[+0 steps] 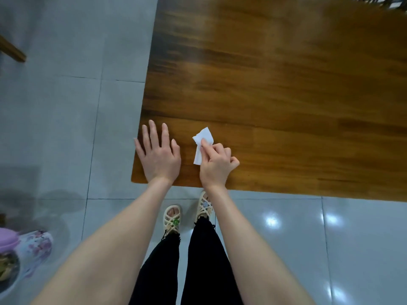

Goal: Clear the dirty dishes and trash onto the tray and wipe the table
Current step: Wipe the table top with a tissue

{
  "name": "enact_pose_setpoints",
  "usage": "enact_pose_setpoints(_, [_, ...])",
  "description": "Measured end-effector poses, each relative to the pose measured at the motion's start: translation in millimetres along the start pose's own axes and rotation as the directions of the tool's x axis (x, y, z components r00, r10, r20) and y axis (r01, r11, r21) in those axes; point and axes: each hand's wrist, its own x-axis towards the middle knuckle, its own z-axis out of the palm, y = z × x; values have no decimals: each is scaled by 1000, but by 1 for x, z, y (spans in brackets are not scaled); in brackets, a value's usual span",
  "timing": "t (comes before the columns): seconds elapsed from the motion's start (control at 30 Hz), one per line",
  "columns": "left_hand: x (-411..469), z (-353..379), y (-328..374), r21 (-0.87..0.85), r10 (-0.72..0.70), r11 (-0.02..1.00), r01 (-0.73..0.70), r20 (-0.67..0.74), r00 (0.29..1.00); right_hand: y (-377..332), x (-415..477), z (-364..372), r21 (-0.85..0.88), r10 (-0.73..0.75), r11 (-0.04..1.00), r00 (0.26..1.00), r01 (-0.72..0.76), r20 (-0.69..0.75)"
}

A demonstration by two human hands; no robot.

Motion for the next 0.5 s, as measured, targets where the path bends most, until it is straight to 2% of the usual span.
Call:
enact_pose_setpoints(0.1, [-5,-2,-1,8,112,994,-112,24,993,15,0,-12,4,51,999,999,-51,-14])
enact_pose_setpoints(0.17, [-9,-4,1,-1,151,989,-151,23,988,33,5,-22,25,160,987,986,-159,-44])
enact_pose_setpoints(0.33, [-25,-1,26,-39,259,966,-257,59,964,91,17,-62,93,450,893,875,-440,-177])
enact_pose_setpoints(0.4, [-31,4,40,-41,295,955,-293,73,953,90,16,-65,113,462,886,870,-449,-172])
enact_pose_setpoints(0.5, [-38,14,66,-31,339,941,-338,87,937,79,6,-55,91,374,926,920,-365,-117])
